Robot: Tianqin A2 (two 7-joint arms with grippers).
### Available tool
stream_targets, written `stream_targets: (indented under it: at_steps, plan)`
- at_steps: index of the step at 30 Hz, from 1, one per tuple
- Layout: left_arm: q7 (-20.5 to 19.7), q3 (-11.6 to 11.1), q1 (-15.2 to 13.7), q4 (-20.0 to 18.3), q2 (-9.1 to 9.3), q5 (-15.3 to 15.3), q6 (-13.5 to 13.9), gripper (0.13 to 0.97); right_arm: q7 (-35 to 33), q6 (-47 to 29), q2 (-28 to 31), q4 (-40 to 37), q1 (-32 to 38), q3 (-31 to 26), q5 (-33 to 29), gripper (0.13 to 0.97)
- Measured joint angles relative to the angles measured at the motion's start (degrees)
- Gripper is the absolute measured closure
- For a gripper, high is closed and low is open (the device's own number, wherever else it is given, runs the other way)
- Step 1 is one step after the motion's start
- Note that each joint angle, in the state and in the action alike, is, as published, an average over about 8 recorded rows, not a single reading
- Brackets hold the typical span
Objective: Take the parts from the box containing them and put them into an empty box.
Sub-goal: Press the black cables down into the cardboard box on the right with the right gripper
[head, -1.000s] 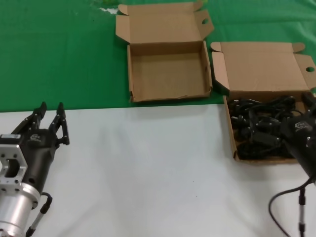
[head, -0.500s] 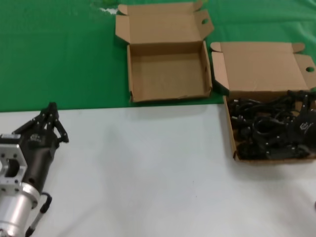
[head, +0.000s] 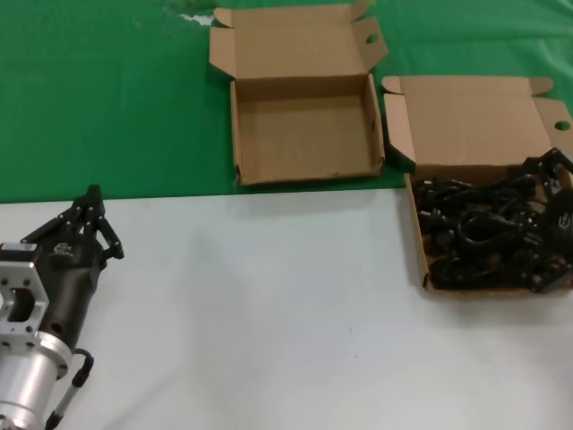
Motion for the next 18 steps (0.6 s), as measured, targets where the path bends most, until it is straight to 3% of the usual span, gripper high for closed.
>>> stream_targets:
  at_steps: [8,18]
  plan:
    - [0.00,0.00,0.00,0.00,0.00,0.00,0.00,0.958,-7.56,-6.44,-0.86,-7.23,8.85,-4.81,-6.35,0.129]
    - [0.00,0.00,0.00,0.00,0.00,0.00,0.00,0.958,-13.66,-6.08,-3.68,-14.77,13.07,-6.90,-10.45,0.129]
